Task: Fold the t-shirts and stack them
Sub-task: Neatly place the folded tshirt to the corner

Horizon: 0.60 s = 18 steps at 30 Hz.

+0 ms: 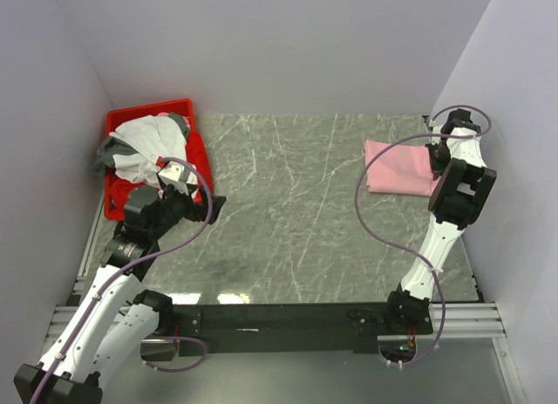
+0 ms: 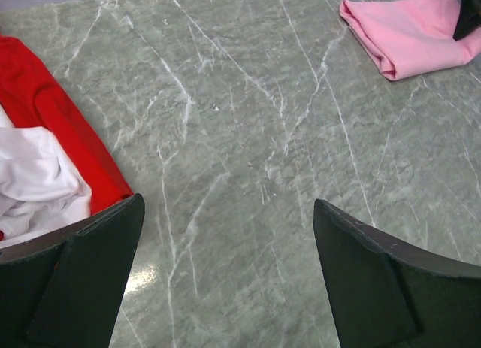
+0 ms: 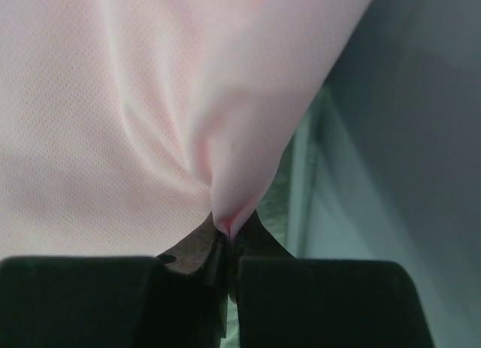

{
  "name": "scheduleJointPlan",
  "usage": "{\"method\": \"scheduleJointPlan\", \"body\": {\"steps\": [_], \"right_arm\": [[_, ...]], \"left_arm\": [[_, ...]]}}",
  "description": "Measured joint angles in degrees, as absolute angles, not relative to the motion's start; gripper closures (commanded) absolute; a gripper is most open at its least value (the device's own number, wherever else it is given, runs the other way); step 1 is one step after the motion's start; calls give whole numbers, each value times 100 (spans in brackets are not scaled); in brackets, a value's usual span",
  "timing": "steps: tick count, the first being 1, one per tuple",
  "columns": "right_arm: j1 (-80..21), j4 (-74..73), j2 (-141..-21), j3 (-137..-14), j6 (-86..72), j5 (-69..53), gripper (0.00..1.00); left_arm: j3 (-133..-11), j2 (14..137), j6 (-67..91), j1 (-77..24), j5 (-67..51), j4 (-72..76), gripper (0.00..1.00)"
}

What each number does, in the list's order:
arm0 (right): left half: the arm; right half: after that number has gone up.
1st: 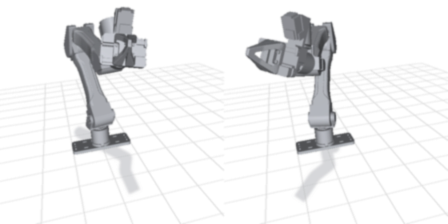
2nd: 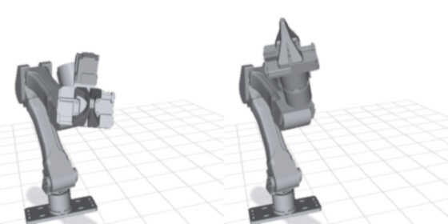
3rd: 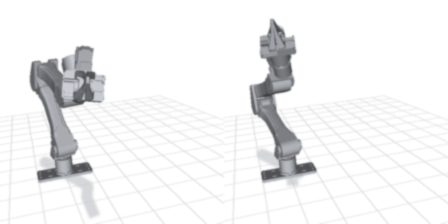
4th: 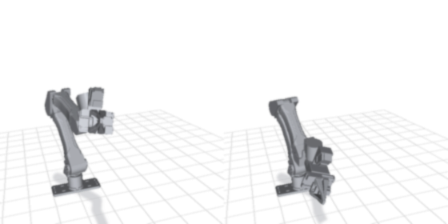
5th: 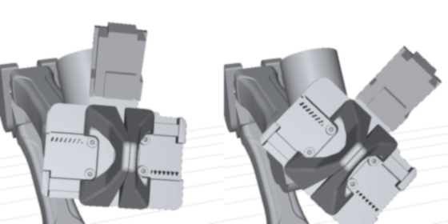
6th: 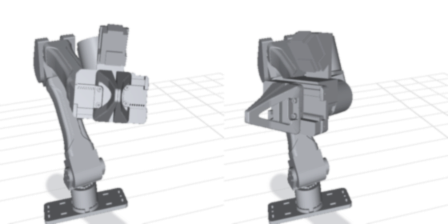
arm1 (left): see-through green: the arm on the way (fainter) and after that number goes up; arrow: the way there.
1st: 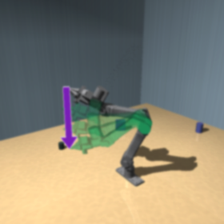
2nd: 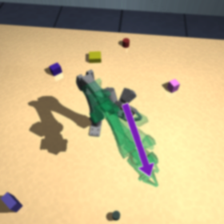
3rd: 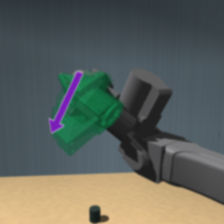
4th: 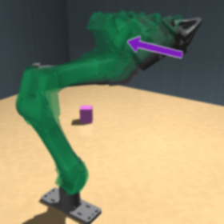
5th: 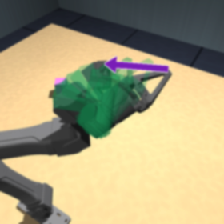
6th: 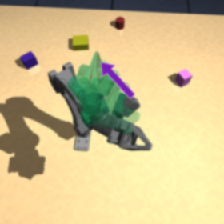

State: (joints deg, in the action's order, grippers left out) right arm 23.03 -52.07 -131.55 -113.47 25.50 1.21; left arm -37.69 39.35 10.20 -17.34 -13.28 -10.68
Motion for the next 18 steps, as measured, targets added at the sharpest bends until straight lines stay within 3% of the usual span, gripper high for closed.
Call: {"method": "scheduleJointPlan", "body": {"steps": [8, 11, 12, 18], "right_arm": [[2296, -4873, -13168, -11522, 2799, 701, 98], [2270, -4792, -13172, -11773, 2864, 827, 78], [2261, -4727, -13172, -11817, 2886, 860, 68], [2161, -4329, -13152, -11574, 3074, 1048, 43]], "left_arm": [[-3767, 4032, 1020, -1734, -1374, -1061, 0], [-3767, 4036, 1020, -1734, -1378, -1061, 1], [-3767, 4036, 1020, -1734, -1385, -1059, 1], [-3758, 4038, 1022, -1734, -1391, -1057, 1]]}}
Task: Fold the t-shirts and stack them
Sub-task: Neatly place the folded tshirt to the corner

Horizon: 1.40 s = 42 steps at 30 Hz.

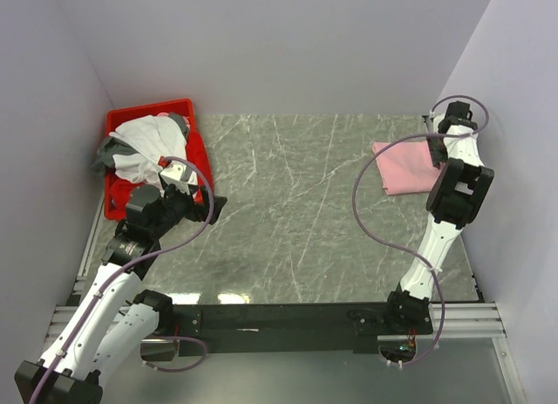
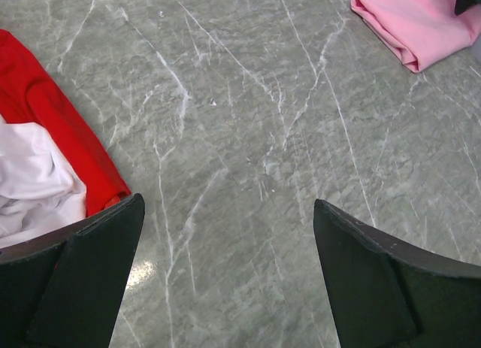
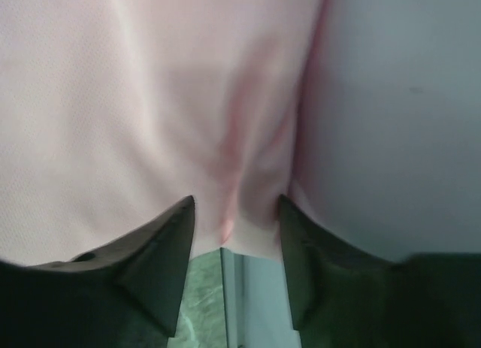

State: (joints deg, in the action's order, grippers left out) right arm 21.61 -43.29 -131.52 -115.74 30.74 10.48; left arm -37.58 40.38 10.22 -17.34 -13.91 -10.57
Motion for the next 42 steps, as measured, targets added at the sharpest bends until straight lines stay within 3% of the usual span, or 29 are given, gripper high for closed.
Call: {"method": "scheduleJointPlan", "body": {"steps": [3, 17, 26, 31, 37, 42], "right_arm": [[2051, -4158, -13078, -11262, 3164, 1155, 34], [1203, -3131, -11408, -9889, 3439, 1492, 30], [1041, -3898, -11343, -9983, 3024, -504, 28], [943, -4014, -11760, -9697, 2749, -923, 28], [703, -4051, -12130, -9535, 2556, -875, 35], [561, -4001, -12304, -9487, 2491, -657, 54]], "left_arm": [[-3758, 4049, 1022, -1734, -1393, -1055, 0], [-3750, 4071, 1020, -1734, -1391, -1044, 1], [-3750, 4060, 1020, -1734, -1398, -1039, 1], [-3750, 4056, 1020, -1734, -1431, -1035, 0], [-3750, 4058, 1020, -1734, -1490, -1033, 1], [-3750, 4058, 1020, -1734, -1520, -1033, 1]]}}
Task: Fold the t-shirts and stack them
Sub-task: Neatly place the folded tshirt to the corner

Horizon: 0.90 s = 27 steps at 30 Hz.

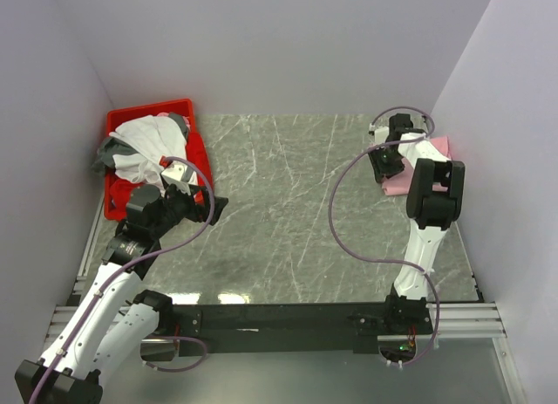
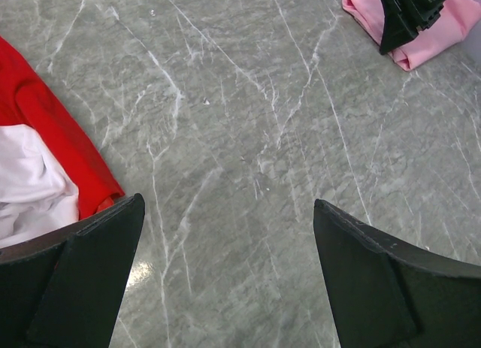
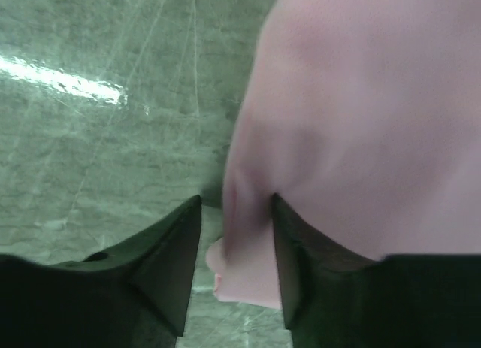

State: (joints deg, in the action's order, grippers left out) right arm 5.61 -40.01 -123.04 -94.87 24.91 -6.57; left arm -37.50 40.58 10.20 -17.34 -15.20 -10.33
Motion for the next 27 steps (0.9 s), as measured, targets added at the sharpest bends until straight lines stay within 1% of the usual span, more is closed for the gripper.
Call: {"method": "scheduleJointPlan", "body": {"steps": [1, 2, 3, 8, 11, 18, 19, 22, 24, 25, 27], "right_arm": [[550, -3986, -12304, -9461, 2471, -609, 58], [548, -3981, -12304, -9445, 2467, -565, 70], [537, -3975, -12304, -9441, 2473, -502, 75], [508, -3940, -12304, -9441, 2386, -307, 89], [478, -3940, -12304, -9441, 2362, -290, 92], [233, -3959, -12302, -9441, 2296, -550, 92], [176, -3968, -12302, -9441, 2279, -582, 91], [71, -4014, -12302, -9450, 2241, -696, 82], [32, -4045, -12302, -9450, 2228, -762, 65], [25, -4066, -12293, -9450, 2231, -808, 53], [25, -4117, -12267, -9443, 2263, -913, 46]], "left_arm": [[-3750, 4058, 1020, -1734, -1522, -1033, 1], [-3750, 4060, 1020, -1734, -1522, -1033, 0], [-3750, 4060, 1017, -1734, -1525, -1033, 1], [-3750, 4060, 1020, -1734, -1525, -1033, 1], [-3750, 4058, 1020, -1734, -1527, -1033, 1], [-3750, 4058, 1017, -1734, -1529, -1033, 1], [-3750, 4058, 1017, -1734, -1529, -1033, 1], [-3750, 4058, 1017, -1734, -1531, -1033, 1], [-3750, 4058, 1017, -1734, -1533, -1033, 0], [-3750, 4058, 1017, -1734, -1535, -1033, 1], [-3750, 4058, 1017, -1734, -1535, -1033, 1]]}}
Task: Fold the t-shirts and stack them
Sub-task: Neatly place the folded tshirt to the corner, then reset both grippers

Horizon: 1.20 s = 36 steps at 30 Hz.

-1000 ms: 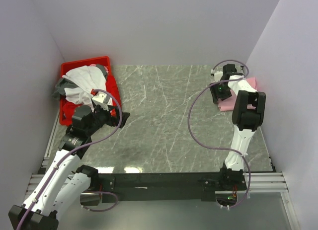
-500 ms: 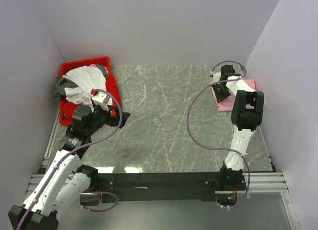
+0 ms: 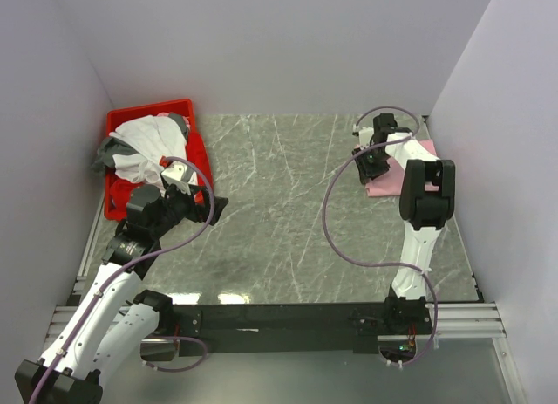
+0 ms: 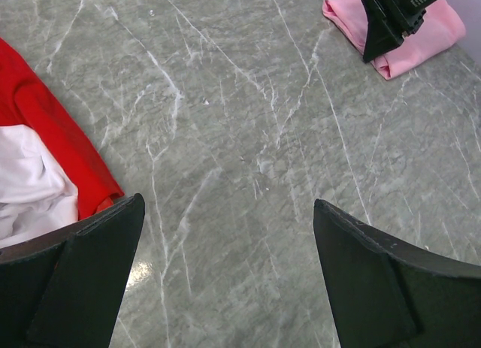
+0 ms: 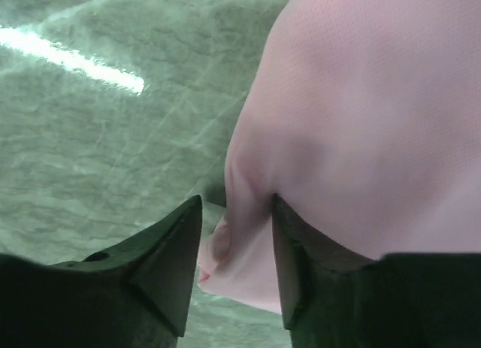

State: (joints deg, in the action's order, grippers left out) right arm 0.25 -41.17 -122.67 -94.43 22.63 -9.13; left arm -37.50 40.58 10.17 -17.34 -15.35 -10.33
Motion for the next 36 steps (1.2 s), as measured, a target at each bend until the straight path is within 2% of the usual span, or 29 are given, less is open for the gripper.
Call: {"method": "scheduleJointPlan", "body": {"steps": [2, 11, 15, 18, 19, 21, 26, 29, 36], "right_arm": [[34, -4147, -12184, -9395, 2300, -1015, 42], [493, -4340, -10938, -9231, 2589, -1839, 41], [615, -3975, -9754, -8322, 2657, -2178, 35], [600, -3448, -8753, -7299, 2596, -2222, 20], [596, -3227, -8390, -6919, 2552, -2224, 11], [668, -2792, -7607, -6171, 2377, -2226, 4], [1437, -2023, -6005, -5175, 1651, -2187, 2], [1634, -1525, -5280, -4847, 1057, -1664, 2], [1629, -1190, -4388, -4547, 67, -582, 1]], "left_arm": [[-3750, 4058, 1017, -1734, -1535, -1031, 1], [-3750, 4042, 1020, -1734, -1540, -1031, 1], [-3750, 3944, 1114, -1734, -1496, -991, 1], [-3750, 3911, 1461, -1734, -1197, -952, 1], [-3754, 3924, 1588, -1734, -1037, -958, 0], [-3820, 4012, 1752, -1734, -781, -1066, 0], [-4040, 4246, 2189, -1708, 16, -1315, 1], [-4099, 4230, 2287, -1688, 454, -1437, 0], [-4082, 3948, 2327, -1680, 1063, -1588, 1]]}}
